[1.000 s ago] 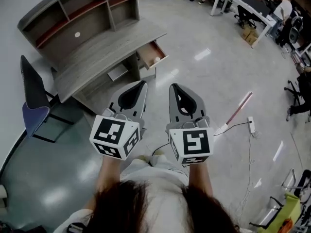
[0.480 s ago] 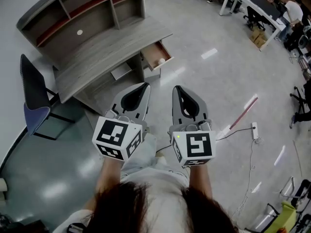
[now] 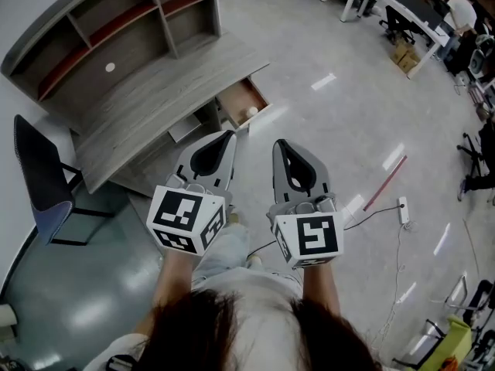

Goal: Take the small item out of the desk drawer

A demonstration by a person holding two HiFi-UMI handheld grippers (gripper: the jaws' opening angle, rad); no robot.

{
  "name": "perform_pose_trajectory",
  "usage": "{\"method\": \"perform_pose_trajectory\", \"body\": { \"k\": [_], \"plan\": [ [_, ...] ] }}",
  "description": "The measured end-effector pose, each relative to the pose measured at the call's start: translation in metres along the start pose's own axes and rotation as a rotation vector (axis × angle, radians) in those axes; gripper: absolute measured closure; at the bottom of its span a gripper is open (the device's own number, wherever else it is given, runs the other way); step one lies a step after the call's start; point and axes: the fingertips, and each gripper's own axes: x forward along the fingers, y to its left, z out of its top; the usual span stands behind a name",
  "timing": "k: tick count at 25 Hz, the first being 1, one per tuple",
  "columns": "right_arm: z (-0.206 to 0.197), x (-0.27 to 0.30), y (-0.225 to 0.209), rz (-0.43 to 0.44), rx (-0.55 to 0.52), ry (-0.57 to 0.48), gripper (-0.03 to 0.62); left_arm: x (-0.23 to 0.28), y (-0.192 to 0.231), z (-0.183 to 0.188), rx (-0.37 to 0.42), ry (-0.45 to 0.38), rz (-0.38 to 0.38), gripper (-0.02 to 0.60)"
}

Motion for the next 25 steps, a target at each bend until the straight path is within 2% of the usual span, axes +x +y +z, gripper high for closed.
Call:
{"method": "perform_pose_trajectory", "body": {
  "k": [7, 15, 25],
  "plan": [
    [-0.003, 0.065, -0.011, -0.029, 0.009, 0.034, 0.566, 0.046, 0.045, 0.007, -0.010, 0.006, -0.042, 0.569],
    [-0.015, 0.136, -0.004, -0.044, 0.011, 0.081, 0.566, 0.080, 0.101, -0.001, -0.033, 0.033, -0.083, 0.569],
    [-0.034, 0.176, -0.007, -0.079, 0.006, 0.123, 0.566, 0.103, 0.138, -0.017, -0.067, 0.045, -0.098, 0.569]
  ]
}}
